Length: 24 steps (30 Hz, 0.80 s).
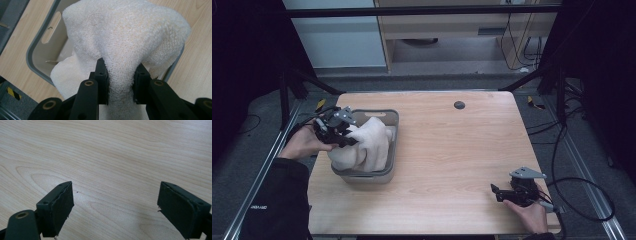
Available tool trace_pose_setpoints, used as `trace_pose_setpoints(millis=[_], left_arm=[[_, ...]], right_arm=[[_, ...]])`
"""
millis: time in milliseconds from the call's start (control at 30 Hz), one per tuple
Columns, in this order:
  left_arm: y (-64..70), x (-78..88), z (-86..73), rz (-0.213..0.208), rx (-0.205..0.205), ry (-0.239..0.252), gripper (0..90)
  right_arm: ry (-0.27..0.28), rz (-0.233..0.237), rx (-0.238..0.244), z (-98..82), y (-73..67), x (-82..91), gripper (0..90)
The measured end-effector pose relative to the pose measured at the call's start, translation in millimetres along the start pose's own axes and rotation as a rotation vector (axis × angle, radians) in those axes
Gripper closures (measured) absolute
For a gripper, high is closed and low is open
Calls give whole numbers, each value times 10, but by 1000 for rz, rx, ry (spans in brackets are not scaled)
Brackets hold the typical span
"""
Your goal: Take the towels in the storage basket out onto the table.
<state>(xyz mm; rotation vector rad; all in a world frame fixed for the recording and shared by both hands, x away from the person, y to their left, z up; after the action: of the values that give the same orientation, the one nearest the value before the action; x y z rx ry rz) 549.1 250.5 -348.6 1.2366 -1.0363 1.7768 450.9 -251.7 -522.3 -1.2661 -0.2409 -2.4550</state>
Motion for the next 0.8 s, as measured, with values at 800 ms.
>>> trace_pose_setpoints(millis=[800], left_arm=[[5,728,118,87,-25,73,709]], right_arm=[[8,-8,11,4,14,2,136]])
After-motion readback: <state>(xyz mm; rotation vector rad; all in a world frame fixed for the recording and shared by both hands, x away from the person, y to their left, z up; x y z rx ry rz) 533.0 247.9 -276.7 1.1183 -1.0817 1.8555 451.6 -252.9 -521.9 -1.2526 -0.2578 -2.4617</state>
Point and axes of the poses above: each handheld gripper's, and its own axes: x roughly backward along the jaws, z roughly out of its top, y roughly to its right, the point moved 5 cm from there along -x, roughly forward along the jaws, and after that the axes turned 12 degrees about -y, right-handed, at the moved point
